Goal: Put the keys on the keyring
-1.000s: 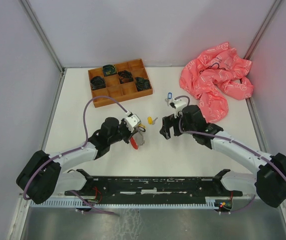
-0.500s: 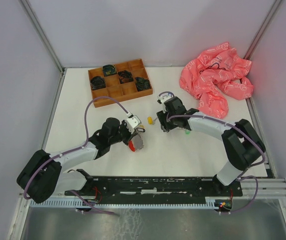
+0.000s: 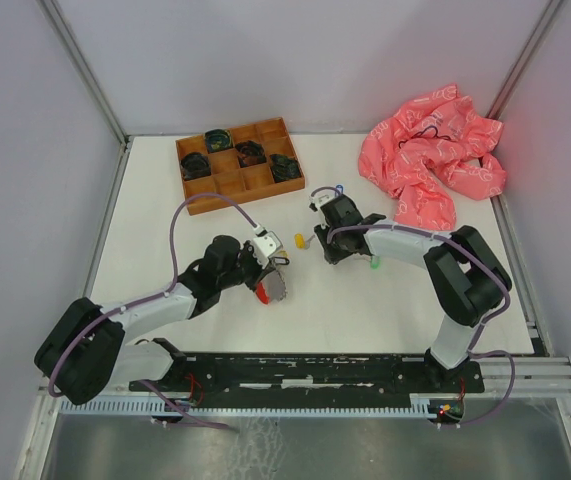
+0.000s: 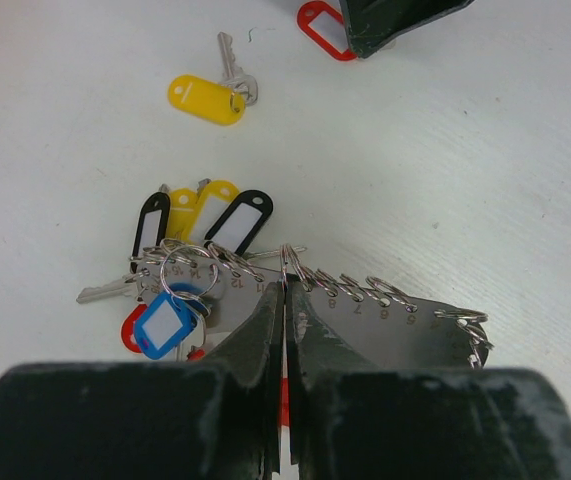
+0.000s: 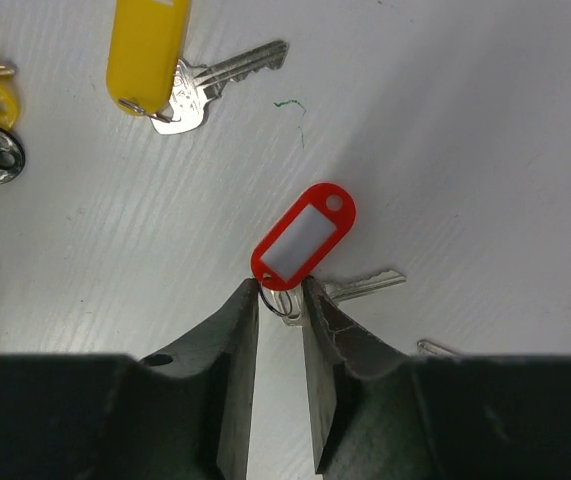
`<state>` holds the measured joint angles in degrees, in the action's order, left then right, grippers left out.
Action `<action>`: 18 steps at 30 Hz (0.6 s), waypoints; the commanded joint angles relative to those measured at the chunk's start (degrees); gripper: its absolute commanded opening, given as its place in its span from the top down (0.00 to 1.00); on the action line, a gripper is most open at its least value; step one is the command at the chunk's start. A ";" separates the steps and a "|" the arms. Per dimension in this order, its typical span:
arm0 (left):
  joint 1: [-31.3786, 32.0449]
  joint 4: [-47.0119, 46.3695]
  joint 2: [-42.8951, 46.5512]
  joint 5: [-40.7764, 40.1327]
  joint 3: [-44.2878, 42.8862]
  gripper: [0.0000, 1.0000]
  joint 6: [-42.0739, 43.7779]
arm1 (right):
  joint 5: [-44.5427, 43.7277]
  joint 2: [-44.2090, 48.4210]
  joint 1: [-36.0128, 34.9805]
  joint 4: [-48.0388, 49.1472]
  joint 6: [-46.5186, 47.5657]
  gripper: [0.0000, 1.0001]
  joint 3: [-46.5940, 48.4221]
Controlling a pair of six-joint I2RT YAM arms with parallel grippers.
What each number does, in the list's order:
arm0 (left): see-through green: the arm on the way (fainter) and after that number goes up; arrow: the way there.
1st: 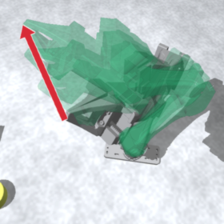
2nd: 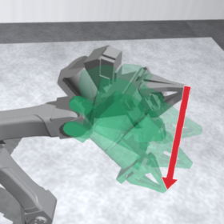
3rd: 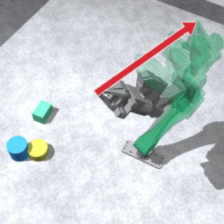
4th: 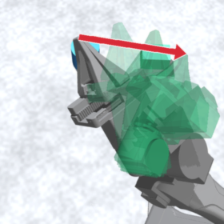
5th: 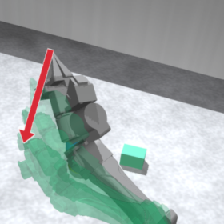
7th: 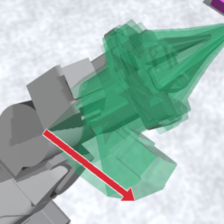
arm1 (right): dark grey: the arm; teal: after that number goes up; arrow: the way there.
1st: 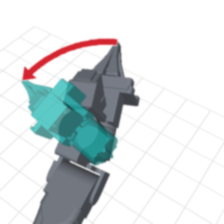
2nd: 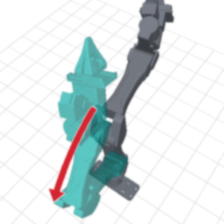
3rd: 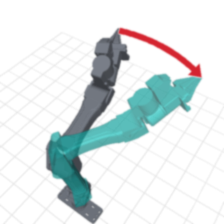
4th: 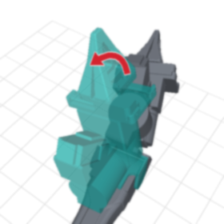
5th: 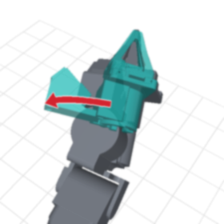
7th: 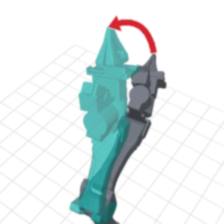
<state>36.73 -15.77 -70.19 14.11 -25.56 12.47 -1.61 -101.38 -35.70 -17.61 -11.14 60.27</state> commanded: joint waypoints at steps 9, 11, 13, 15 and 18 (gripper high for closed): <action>0.11 -1.11 -0.29 2.62 -3.06 0.97 -0.60 | -1.16 2.65 -0.06 -5.64 -4.41 0.88 2.85; 0.15 -1.04 -0.29 2.68 -3.05 0.97 -0.60 | -1.78 3.74 -0.37 -7.48 -5.56 0.90 3.01; 0.19 -1.02 -0.29 2.76 -3.12 0.97 -0.52 | -2.76 4.85 -0.80 -9.09 -7.02 0.93 2.78; 0.11 -0.90 -0.29 2.84 -3.31 0.97 -0.47 | -3.63 6.02 -1.33 -10.87 -7.84 0.95 2.31; 0.20 -0.46 -0.29 2.93 -3.59 0.97 -0.46 | -7.24 8.73 -1.32 -12.67 -8.11 0.99 1.88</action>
<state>36.73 -14.74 -70.61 15.57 -26.24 12.47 -3.81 -97.78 -36.60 -27.00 -17.06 60.84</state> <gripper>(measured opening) 0.043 0.034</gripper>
